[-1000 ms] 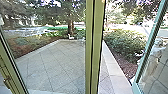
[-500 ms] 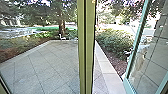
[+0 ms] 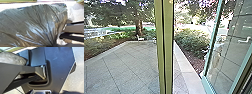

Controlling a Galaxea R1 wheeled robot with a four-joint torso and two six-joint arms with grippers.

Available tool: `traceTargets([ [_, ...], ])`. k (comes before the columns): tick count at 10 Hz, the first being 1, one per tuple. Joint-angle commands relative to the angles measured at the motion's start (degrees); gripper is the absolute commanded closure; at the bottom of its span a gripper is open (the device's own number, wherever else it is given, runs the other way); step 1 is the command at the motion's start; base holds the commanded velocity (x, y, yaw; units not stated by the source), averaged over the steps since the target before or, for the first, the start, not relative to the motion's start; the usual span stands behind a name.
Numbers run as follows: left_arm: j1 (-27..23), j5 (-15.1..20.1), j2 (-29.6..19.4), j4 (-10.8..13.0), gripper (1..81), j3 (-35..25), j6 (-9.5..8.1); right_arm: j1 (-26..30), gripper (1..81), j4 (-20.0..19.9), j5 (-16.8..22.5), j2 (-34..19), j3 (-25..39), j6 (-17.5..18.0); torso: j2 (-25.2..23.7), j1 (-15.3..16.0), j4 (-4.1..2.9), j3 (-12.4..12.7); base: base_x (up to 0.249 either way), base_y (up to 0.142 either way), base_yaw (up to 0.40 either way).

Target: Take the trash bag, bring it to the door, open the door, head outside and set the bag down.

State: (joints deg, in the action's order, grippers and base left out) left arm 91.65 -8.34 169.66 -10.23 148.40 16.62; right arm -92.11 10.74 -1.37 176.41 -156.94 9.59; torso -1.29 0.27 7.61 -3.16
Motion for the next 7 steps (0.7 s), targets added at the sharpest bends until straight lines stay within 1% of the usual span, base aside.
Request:
traceTargets([
  [1, -1.9, 3.3, 0.1, 0.6, 81.1, -0.5, 0.35, 1.7, 1.0, 0.2, 3.3, 0.7, 0.5, -0.6, 0.0, 0.0, 0.00, 0.0, 0.000, 0.000, 0.000],
  [7, -2.0, 3.2, 0.9, 0.1, 81.1, -0.4, 0.26, 1.7, 1.0, 0.2, 3.3, 0.9, 0.2, -0.6, 0.0, 0.0, 0.00, 0.0, 0.000, 0.000, 0.000],
])
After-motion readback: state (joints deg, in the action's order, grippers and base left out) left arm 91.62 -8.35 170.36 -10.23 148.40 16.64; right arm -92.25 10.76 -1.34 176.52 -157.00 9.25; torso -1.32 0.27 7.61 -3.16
